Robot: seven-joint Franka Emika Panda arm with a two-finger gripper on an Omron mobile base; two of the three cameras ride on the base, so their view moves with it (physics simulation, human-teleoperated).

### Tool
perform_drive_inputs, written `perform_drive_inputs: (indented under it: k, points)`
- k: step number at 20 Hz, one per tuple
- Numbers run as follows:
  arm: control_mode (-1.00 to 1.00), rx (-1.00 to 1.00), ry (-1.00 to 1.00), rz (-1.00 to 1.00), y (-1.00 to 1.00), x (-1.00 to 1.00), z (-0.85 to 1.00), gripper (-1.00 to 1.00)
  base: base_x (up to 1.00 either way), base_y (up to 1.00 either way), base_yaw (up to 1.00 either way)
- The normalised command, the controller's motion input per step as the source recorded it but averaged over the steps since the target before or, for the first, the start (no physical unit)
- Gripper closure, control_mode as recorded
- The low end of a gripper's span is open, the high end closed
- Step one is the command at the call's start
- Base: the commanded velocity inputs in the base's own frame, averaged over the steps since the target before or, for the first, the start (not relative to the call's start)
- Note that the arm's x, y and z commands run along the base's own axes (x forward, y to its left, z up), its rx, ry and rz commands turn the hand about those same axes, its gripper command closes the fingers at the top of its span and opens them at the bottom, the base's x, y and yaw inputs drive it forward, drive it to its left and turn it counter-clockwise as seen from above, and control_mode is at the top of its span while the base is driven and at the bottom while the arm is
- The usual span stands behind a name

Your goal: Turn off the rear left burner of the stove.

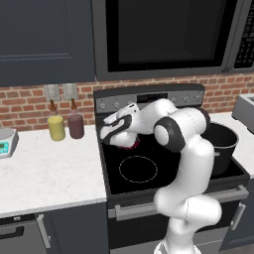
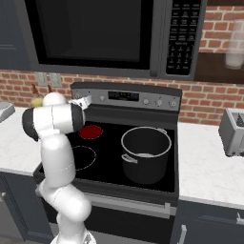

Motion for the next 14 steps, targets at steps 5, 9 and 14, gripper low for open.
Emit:
perform_drive_inputs:
  k: [5,9,14]
  points:
    - [-1.00,0.00,-0.05,0.00,-0.14,0.09,-0.05,-1.00,0.00,0.00,0.00]
    - [-1.00,0.00,-0.10,0.08,-0.43,0.00,-0.03,-1.00,0.00,0.00,0.00]
    - [-1.00,0.00,-0.10,0.11,-0.42,0.00,0.00,-1.00,0.00,0.00,0.00]
